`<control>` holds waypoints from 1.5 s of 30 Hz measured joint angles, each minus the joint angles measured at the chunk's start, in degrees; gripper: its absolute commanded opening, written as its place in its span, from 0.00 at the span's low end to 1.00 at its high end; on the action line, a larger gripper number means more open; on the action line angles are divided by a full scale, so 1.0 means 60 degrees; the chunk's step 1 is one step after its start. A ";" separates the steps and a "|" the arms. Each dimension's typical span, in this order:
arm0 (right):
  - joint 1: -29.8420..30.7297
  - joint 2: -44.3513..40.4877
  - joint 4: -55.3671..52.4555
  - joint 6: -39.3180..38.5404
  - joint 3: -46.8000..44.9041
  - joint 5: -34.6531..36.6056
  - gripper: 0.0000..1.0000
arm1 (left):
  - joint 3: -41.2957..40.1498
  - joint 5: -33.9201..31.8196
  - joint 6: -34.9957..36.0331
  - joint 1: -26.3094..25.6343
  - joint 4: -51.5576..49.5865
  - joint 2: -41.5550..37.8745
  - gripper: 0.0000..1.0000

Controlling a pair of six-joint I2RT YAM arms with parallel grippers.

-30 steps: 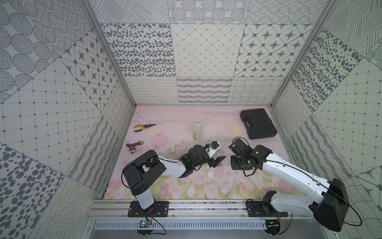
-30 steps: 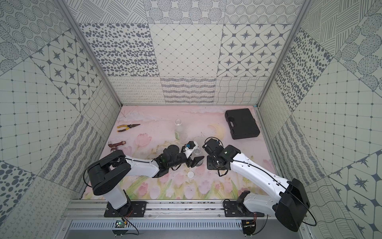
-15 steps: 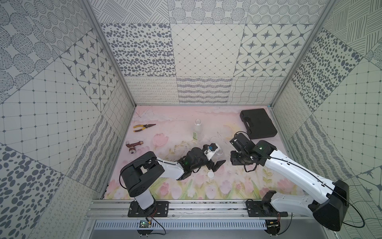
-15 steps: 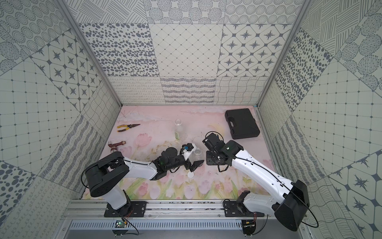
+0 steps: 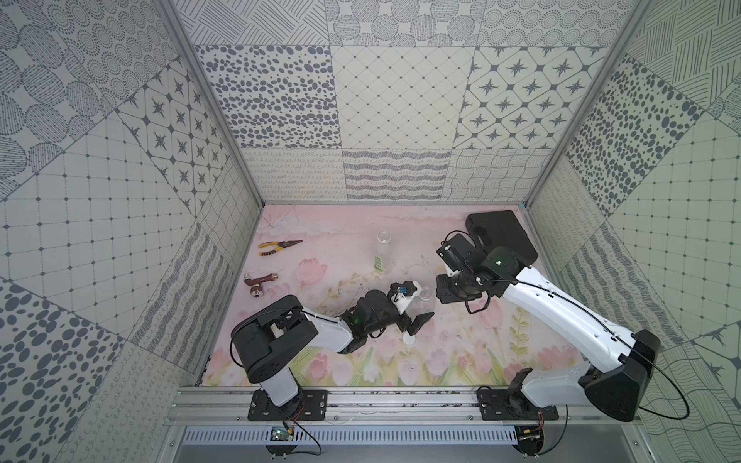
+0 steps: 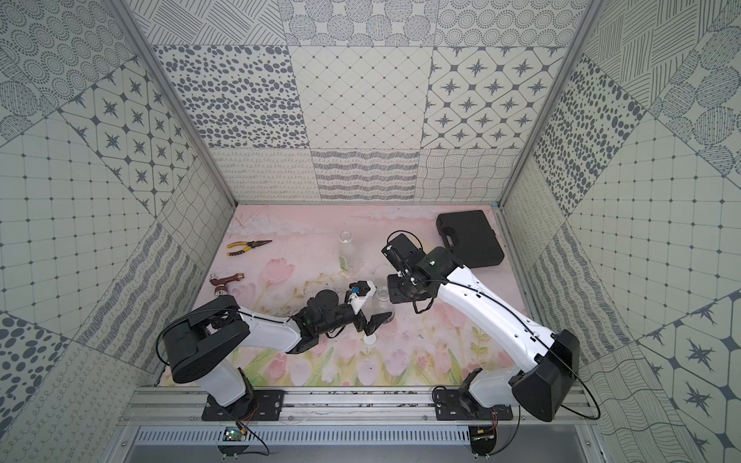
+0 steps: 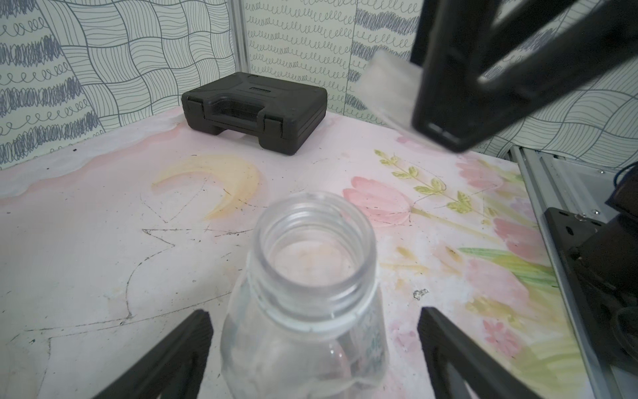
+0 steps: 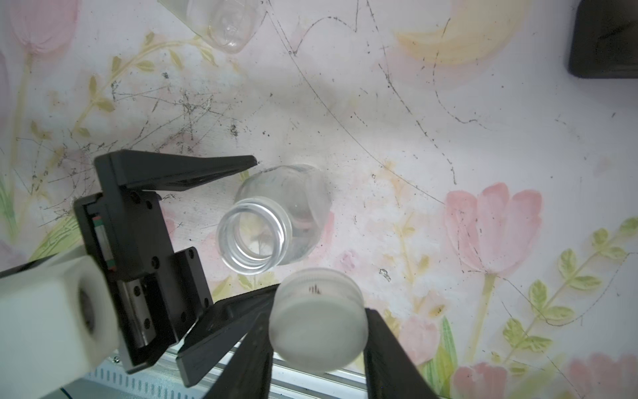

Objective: Screw on the bottle caps
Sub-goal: Move the plastic bottle to the center of the board, then screw the bottle cap onto the plastic bottle.

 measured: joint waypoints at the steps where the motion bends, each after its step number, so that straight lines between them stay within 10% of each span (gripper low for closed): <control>1: 0.0011 0.0182 -0.0095 -0.0040 0.0215 -0.0040 0.42 | -0.0022 0.0000 -0.0004 0.0022 0.0080 0.0022 0.96; 45: 0.0437 0.3038 -0.1588 -0.0481 0.2692 -0.0219 0.42 | -0.0076 0.0324 0.0004 0.0113 0.0514 0.0346 0.78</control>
